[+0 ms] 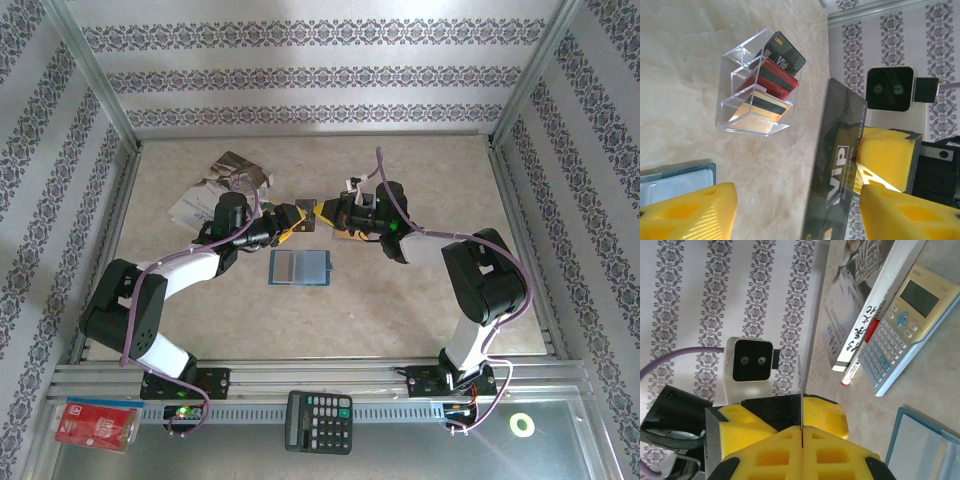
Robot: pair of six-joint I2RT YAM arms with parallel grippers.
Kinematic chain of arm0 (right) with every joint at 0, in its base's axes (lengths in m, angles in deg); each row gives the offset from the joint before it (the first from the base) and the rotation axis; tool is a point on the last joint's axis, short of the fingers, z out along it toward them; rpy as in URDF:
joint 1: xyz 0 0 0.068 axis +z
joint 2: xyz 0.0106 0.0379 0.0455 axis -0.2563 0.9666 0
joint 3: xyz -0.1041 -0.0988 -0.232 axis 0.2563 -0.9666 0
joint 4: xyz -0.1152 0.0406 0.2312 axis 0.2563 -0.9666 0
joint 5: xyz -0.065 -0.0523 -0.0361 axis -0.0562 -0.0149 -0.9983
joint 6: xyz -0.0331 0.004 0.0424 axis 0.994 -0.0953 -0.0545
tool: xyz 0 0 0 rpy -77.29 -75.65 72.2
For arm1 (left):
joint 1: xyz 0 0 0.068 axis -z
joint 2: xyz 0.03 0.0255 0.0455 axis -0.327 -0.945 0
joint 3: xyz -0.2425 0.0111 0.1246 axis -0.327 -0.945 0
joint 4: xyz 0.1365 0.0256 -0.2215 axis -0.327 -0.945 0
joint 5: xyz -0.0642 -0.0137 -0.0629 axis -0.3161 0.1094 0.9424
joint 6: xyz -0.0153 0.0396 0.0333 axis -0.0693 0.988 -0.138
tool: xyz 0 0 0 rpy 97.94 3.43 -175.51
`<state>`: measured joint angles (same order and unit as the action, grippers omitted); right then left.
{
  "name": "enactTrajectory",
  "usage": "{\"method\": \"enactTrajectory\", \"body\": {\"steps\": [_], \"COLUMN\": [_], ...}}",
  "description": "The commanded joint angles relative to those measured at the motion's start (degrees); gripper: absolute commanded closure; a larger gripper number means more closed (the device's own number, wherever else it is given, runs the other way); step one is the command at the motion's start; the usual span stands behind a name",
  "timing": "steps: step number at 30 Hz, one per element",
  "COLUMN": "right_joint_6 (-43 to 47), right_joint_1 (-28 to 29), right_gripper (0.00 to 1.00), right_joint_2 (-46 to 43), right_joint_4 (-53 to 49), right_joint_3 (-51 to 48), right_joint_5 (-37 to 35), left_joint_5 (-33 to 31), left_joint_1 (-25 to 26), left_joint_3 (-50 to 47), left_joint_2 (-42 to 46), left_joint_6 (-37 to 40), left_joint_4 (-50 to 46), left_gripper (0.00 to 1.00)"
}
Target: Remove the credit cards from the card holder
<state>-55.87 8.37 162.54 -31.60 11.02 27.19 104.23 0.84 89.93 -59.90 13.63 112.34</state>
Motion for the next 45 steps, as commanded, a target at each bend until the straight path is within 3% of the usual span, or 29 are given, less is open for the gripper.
{"method": "enactTrajectory", "body": {"steps": [1,13,16,28,32,36,40,45], "right_joint_6": [-1.49,-3.52,-5.11,-8.7,-7.48,-2.25,7.6,28.98], "right_joint_1": [-0.47,-0.55,-0.38,1.38,1.4,0.63,-1.6,-5.1], "right_gripper": [1.0,1.0,0.85,0.81,0.97,1.0,1.0,1.0], "right_joint_2": [0.74,1.59,2.23,3.51,3.35,2.88,0.81,-4.5], "right_joint_4": [2.84,5.55,7.5,11.96,11.59,6.61,-3.83,-30.54], "right_joint_3": [2.17,2.38,2.35,2.56,2.21,2.57,4.03,9.63], "right_joint_5": [2.7,3.08,3.36,4.14,3.44,2.38,0.79,-6.96], "left_joint_5": [-0.37,2.0,2.45,1.05,2.05,1.5,-1.8,-8.06], "left_joint_1": [0.78,0.87,0.83,0.84,0.47,-1.29,-3.43,-6.4], "left_joint_3": [0.95,0.85,0.63,-0.16,0.77,0.32,0.05,1.83], "left_joint_2": [2.18,2.8,3.01,2.69,1.39,1.36,3.85,8.56], "left_joint_6": [-0.79,-3.85,-4.19,-5.13,-4.87,-3.91,1.81,11.19], "left_joint_4": [3.87,6.92,7.12,8.43,7.8,4.8,-5.3,-23.03], "left_gripper": [0.43,0.89,0.99,1.0,1.0,0.76,0.52,0.37]}}
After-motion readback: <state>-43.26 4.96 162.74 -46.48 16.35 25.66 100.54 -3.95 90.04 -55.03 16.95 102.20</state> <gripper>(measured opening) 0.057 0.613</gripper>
